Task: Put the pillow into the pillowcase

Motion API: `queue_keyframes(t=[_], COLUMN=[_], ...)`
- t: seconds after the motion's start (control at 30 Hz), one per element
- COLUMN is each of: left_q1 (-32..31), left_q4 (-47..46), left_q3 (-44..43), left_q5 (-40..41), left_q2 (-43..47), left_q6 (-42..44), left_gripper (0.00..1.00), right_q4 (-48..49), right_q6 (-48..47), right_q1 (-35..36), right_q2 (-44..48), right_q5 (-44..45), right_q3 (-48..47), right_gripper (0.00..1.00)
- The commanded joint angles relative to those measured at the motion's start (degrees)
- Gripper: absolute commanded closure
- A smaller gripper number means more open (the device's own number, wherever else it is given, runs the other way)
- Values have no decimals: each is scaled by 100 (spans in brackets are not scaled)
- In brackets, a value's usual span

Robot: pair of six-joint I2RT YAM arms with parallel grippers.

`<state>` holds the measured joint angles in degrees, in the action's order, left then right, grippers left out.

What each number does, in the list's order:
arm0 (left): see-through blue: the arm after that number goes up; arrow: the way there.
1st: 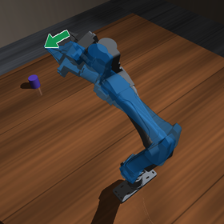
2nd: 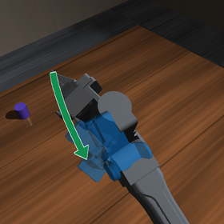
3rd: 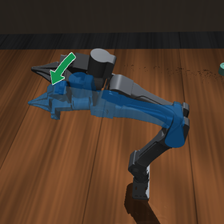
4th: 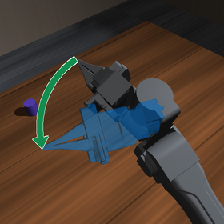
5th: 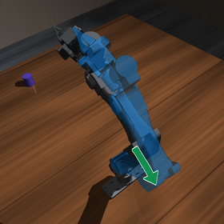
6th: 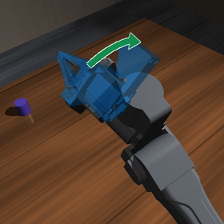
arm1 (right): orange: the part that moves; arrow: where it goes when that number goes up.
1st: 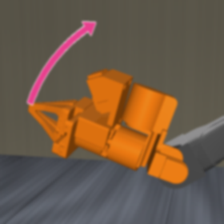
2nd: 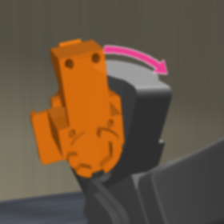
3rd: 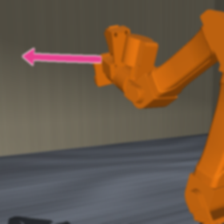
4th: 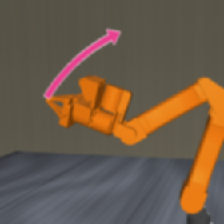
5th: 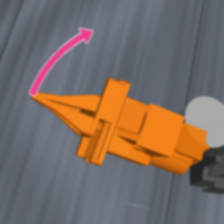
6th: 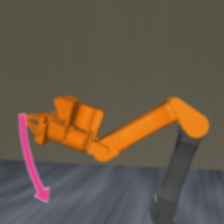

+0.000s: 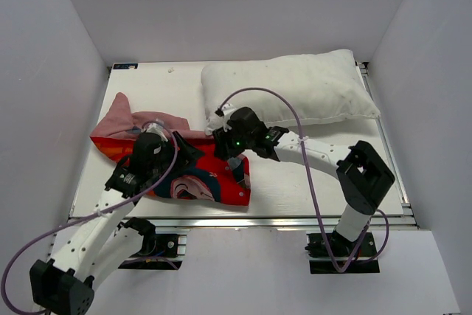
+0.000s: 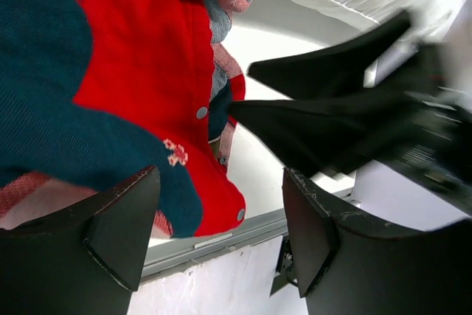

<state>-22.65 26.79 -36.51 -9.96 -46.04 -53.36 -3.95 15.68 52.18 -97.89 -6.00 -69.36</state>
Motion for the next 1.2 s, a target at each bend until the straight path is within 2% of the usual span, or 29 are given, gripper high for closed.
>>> queue_keyframes(t=[0.0,0.07,0.33,0.4,0.43,0.5,0.53,0.6,0.7,0.77,0.93,1.17], left_q1=[-20,-20,-20,-20,-20,-20,-20,-28,-20,-28,-186,-880], left_q4=[327,458,573,495,459,310,249,231,178,82,-130,-42], left_q3=[135,144,-31,-66,-67,-67,-93,-128,-207,-234,-295,-690], left_q5=[222,248,301,266,240,135,91,82,108,90,46,854], left_q2=[411,552,403,289,245,113,0,-89,-212,-239,-396,-827], left_q6=[-130,-157,-166,-148,-148,-96,-43,19,98,116,133,160], left_gripper=[23,22,22,22,22,22,22,21,21,21,21,20], right_q4=[25,25,263,271,298,446,578,640,684,685,597,421], right_q6=[-144,-241,-461,-435,-417,-364,-303,-241,-66,66,566,1155], right_q1=[-15,-15,-42,-59,-59,-59,-59,-59,-59,-59,-59,-59], right_q2=[-141,-353,-1135,-1276,-1294,-1207,-1085,-944,-645,-522,-371,-590], right_q5=[371,511,442,284,214,-84,-303,-559,-902,-1051,-1280,-1641], right_q3=[169,38,-349,-481,-508,-526,-526,-526,-561,-604,-912,-1544], right_gripper=[41,37,37,42,50,59,69,77,95,100,100,100])
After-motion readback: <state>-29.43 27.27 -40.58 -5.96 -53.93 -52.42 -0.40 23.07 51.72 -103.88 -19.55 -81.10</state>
